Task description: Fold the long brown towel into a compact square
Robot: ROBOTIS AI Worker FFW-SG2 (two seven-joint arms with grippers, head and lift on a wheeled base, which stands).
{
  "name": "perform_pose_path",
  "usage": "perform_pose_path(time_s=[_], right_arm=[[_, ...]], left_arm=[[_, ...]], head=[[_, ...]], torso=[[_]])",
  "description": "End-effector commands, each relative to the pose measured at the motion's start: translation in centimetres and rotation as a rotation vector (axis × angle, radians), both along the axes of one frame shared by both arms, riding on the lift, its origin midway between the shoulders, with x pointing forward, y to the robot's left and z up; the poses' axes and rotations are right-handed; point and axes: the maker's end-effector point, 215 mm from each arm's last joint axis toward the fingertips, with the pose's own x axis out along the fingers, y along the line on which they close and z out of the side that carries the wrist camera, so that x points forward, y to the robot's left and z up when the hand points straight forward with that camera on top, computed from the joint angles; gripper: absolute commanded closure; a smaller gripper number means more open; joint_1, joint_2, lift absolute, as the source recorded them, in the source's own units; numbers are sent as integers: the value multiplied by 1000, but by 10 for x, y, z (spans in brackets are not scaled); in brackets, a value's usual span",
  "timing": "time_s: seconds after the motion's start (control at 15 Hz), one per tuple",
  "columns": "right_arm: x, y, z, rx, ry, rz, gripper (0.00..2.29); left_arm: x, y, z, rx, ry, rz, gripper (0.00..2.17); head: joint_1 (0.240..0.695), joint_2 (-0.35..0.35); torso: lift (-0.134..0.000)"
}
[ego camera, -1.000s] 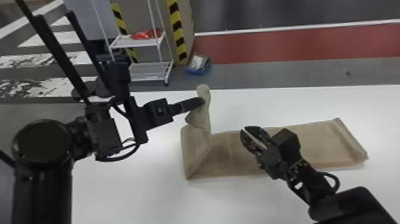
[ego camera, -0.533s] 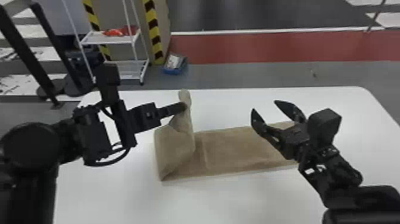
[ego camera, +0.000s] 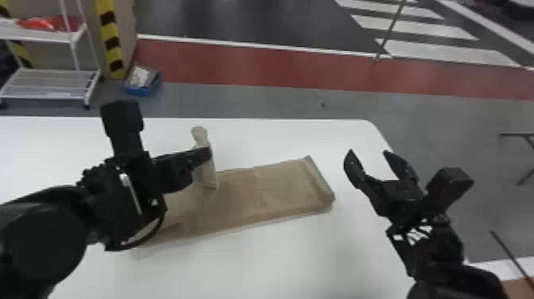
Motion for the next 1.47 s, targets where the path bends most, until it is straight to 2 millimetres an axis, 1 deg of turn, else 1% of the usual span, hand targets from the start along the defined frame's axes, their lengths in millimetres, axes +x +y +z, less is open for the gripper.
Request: perform_pose_path(time_s=[0.0,0.13,0.33,0.4,0.47,0.53,0.6,0.73,0.8,0.87,0.93,1.0,1.07,1.13,1.2,1.27,1.33,1.4], right_arm=[[-10,-34,-4,2,6,-31,90],[-15,-46,-8,5,6,-38,90],[-17,-54,-12,16,4,-36,90],[-17,-53,-12,16,2,-32,90],[-18,-53,-13,15,3,-30,90],[-19,-54,-14,21,4,-32,90],[-19,-54,-14,31,5,-32,90],[-17,-47,-13,34,0,-21,90],[-16,-40,-10,36,-5,-13,90],[-15,-31,-8,42,-6,1,90],[-16,-20,-7,44,0,17,90],[-14,-7,-6,48,13,37,90],[-12,8,-10,47,37,60,90],[-10,24,-10,33,52,82,90],[-8,38,-14,17,74,104,103],[-5,50,-23,0,113,124,120],[-1,64,-31,-4,149,142,127],[3,77,-37,-4,181,157,134]], left_arm=[[-9,-40,3,15,-39,-29,1433],[-16,-61,4,17,-41,-58,1433],[-22,-86,-10,28,-25,-71,1430],[-17,-91,-13,34,-41,-57,1393],[-13,-95,-11,14,-57,-42,1112],[-14,-101,-9,-11,-70,-46,454],[-18,-109,-11,-24,-62,-66,-2],[-24,-121,-9,-34,-66,-86,6],[-23,-121,-6,-30,-82,-83,43],[-22,-116,-9,-5,-90,-79,43],[-20,-104,-15,41,-109,-63,43],[-16,-84,-25,113,-132,-38,43],[-7,-51,-32,200,-181,13,46],[6,-10,-29,263,-253,76,46],[17,37,-24,301,-307,137,46],[23,73,-23,324,-317,176,46],[27,112,-26,351,-315,212,46],[31,143,-19,366,-322,254,46]], head=[[695,-298],[695,-350],[695,-350],[695,-350],[695,-350],[695,-350],[695,-350],[695,-350],[695,-350],[695,-350],[695,-350],[695,-350],[695,-350],[695,-350],[695,-350],[695,-350],[695,-302],[695,-261]], torso=[[-123],[-123],[-123],[-123],[-123],[-123],[-123],[-123],[-123],[-123],[-123],[-123],[-123],[-123],[-123],[-123],[-123],[-123]])
